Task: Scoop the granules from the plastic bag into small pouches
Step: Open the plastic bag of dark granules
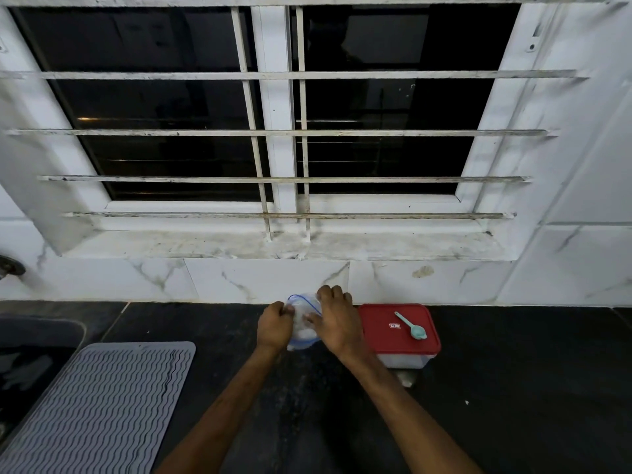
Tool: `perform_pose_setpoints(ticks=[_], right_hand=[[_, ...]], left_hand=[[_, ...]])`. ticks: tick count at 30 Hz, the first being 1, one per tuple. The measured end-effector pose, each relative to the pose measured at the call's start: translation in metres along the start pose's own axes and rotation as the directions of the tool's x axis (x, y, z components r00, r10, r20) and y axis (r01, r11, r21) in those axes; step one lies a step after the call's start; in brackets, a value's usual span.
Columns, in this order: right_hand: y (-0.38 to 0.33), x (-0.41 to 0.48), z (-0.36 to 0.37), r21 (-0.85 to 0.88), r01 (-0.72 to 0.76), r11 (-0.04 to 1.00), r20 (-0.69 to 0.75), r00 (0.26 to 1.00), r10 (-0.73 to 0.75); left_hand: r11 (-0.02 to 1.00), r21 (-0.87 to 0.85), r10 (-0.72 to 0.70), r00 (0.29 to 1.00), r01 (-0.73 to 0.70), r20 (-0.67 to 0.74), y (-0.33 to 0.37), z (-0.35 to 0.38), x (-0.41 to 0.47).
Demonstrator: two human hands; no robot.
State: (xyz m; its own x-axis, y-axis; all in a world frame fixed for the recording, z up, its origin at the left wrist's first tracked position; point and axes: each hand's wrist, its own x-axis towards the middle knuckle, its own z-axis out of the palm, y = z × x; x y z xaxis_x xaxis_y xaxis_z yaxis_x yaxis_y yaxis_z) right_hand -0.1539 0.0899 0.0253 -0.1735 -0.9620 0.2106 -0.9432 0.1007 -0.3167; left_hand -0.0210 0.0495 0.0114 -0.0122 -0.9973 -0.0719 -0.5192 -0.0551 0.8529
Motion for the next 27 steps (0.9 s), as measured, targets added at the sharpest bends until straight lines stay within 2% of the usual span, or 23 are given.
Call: perform_pose_setpoints(ticks=[2, 3, 5, 6, 7, 8, 9, 11, 14, 15, 17, 19, 21, 22, 23, 25, 26, 27], right_hand=[[0.003, 0.0, -0.001, -0.03, -0.05, 0.998, -0.011, 0.999, 0.05], [0.005, 0.001, 0.001, 0.021, -0.075, 0.997, -0.009, 0.997, 0.075], [0.011, 0.002, 0.006, 0.3, -0.162, 0.94, 0.027, 0.987, 0.161], [0.012, 0.003, 0.007, 0.499, -0.25, 0.83, 0.116, 0.968, 0.221], [0.011, 0.004, 0.004, 0.658, -0.371, 0.655, 0.274, 0.928, 0.251], [0.01, 0.004, -0.002, 0.73, -0.501, 0.466, 0.456, 0.864, 0.213], [0.01, 0.003, -0.006, 0.721, -0.604, 0.339, 0.6, 0.789, 0.13], [0.015, 0.001, -0.016, 0.678, -0.691, 0.251, 0.718, 0.696, -0.024], [0.024, 0.0, -0.023, 0.659, -0.739, 0.139, 0.752, 0.643, -0.148], [0.026, 0.001, -0.022, 0.635, -0.765, 0.111, 0.771, 0.619, -0.15], [0.025, 0.005, -0.02, 0.571, -0.817, 0.074, 0.82, 0.566, -0.08], [0.017, 0.008, -0.019, 0.529, -0.846, 0.064, 0.846, 0.532, 0.048], [0.007, 0.008, -0.02, 0.527, -0.841, 0.12, 0.824, 0.541, 0.169], [0.003, 0.007, -0.021, 0.541, -0.825, 0.165, 0.8, 0.565, 0.203], [0.0, 0.008, -0.02, 0.569, -0.793, 0.218, 0.763, 0.608, 0.22], [-0.002, 0.009, -0.014, 0.647, -0.66, 0.383, 0.617, 0.748, 0.246], [-0.001, 0.009, -0.01, 0.666, -0.559, 0.495, 0.512, 0.824, 0.242], [0.0, 0.008, -0.007, 0.662, -0.454, 0.597, 0.411, 0.885, 0.218]], left_hand=[[0.963, -0.237, -0.122, 0.992, 0.126, 0.031, 0.005, 0.0, -0.002], [0.915, -0.354, -0.178, 0.981, 0.192, 0.074, 0.008, 0.001, -0.004], [0.791, -0.507, -0.279, 0.939, 0.342, 0.199, 0.015, -0.002, -0.009], [0.727, -0.557, -0.314, 0.916, 0.401, 0.25, 0.015, -0.005, -0.01], [0.67, -0.595, -0.339, 0.896, 0.445, 0.288, 0.013, -0.007, -0.009], [0.615, -0.624, -0.357, 0.876, 0.481, 0.324, 0.012, -0.01, -0.009], [0.579, -0.64, -0.367, 0.863, 0.505, 0.349, 0.01, -0.013, -0.008], [0.587, -0.636, -0.364, 0.865, 0.501, 0.345, 0.007, -0.016, -0.009], [0.631, -0.6, -0.285, 0.867, 0.491, 0.41, 0.004, -0.016, -0.015], [0.678, -0.577, -0.254, 0.881, 0.456, 0.399, 0.003, -0.017, -0.016], [0.826, -0.484, -0.147, 0.94, 0.289, 0.309, 0.002, -0.017, -0.014], [0.934, -0.355, 0.062, 0.962, 0.039, 0.267, 0.005, -0.019, -0.016], [0.96, -0.223, 0.236, 0.923, -0.171, 0.303, 0.01, -0.019, -0.022], [0.961, -0.12, 0.275, 0.908, -0.249, 0.315, 0.011, -0.019, -0.022], [0.954, 0.0, 0.284, 0.907, -0.299, 0.311, 0.012, -0.019, -0.021], [0.92, 0.192, 0.287, 0.92, -0.343, 0.267, 0.013, -0.02, -0.016], [0.921, 0.228, 0.261, 0.934, -0.317, 0.245, 0.013, -0.02, -0.013], [0.949, 0.192, 0.21, 0.954, -0.251, 0.212, 0.012, -0.019, -0.012]])
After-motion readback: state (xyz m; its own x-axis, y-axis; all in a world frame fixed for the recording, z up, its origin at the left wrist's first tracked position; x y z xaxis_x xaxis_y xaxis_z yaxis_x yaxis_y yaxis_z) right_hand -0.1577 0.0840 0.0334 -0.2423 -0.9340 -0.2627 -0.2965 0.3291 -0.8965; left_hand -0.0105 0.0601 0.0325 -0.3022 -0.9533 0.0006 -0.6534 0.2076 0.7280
